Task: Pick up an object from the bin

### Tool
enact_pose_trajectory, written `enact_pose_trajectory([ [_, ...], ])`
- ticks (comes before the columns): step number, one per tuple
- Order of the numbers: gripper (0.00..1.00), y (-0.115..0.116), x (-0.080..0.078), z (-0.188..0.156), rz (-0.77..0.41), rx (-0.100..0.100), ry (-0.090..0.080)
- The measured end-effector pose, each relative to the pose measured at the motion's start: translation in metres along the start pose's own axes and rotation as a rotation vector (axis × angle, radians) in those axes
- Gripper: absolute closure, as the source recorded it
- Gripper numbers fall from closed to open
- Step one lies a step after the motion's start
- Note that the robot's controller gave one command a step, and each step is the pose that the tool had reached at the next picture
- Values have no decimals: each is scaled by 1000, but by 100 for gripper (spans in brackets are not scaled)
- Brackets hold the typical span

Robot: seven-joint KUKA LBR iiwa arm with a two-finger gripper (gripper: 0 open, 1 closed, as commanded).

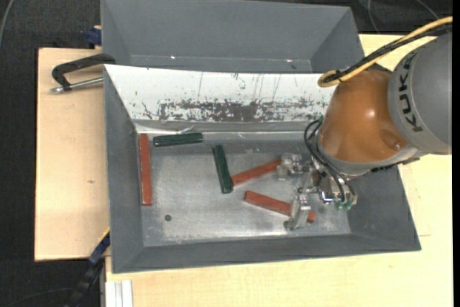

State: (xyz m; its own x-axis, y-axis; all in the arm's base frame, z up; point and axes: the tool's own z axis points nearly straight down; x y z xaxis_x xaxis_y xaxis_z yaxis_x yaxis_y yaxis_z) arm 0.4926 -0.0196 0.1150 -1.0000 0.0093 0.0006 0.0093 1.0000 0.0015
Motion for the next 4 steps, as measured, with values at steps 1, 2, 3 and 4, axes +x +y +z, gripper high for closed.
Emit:
enact_pose_trajectory([
  [1,0,12,-4,46,177,0,2],
  [2,0,13,-4,45,177,0,0],
  [3,100,13,-4,45,176,1,0],
  [4,100,13,-6,4,175,0,-9],
])
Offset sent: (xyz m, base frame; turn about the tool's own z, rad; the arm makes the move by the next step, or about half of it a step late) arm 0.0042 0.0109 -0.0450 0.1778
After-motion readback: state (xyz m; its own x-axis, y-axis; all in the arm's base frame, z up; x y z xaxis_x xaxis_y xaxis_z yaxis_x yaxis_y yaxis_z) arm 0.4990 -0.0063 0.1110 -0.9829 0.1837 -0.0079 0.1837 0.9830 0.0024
